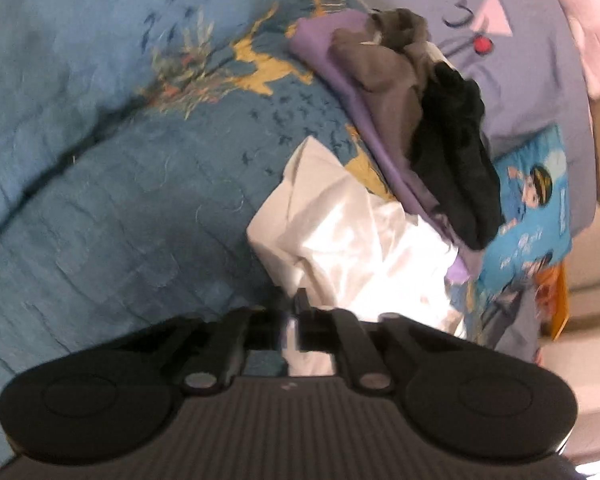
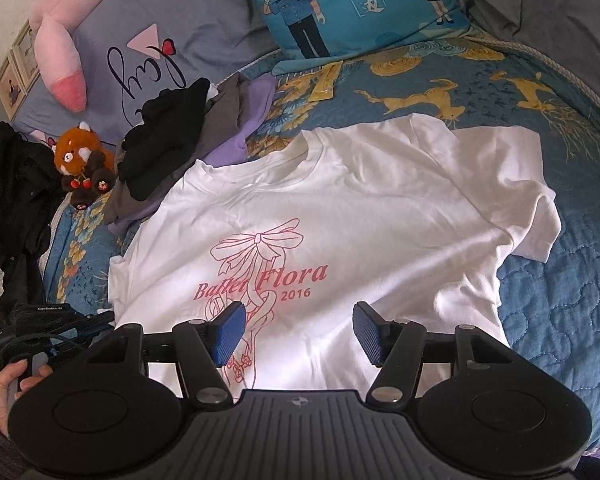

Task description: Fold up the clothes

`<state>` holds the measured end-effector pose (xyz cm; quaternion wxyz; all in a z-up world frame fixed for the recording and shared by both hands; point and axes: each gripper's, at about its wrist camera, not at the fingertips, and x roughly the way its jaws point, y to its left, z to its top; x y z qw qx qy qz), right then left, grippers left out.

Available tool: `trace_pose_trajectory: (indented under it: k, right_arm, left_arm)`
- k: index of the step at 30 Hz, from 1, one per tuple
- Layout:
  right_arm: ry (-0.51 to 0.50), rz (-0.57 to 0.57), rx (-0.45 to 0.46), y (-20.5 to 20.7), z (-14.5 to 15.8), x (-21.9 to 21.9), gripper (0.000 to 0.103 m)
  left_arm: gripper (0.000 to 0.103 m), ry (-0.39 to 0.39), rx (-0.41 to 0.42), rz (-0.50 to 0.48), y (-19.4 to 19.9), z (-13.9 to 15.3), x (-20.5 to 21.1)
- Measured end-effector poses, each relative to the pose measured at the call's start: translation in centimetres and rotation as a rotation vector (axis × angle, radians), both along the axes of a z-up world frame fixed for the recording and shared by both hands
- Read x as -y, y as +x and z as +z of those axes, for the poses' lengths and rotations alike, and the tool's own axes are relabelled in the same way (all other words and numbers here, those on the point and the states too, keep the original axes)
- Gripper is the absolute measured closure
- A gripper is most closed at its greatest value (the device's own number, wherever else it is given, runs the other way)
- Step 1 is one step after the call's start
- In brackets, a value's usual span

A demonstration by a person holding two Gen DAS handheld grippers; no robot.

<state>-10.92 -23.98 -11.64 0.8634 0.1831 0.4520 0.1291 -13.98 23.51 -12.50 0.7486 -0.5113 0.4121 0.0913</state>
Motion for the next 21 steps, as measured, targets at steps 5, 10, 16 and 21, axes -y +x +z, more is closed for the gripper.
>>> trace_pose_trajectory:
  k: [5,10,16,21]
  right_arm:
    - [-0.009,0.001,0.002,0.1,0.1,0.1,0.044]
    - [-0.008,0.001,0.009,0.0,0.1,0.2,0.044]
    - [0.001,0.0,-0.007,0.1,-0.3,0.3,0.044]
    - [-0.03,0.028,0.015,0.6,0.4,-0.2,0.042]
  left_arm:
    - [0.101,0.06,0.037,0.038,-1.2,1.3,0.3]
    - [0.101,0.205,0.09,0.025,-3.1,5.2,1.0]
    - [0.1,0.314,-0.141,-0.068,-2.0,3.8,2.0]
    - [0.1,0.204,-0.146,0.003,-2.6,1.9,0.7]
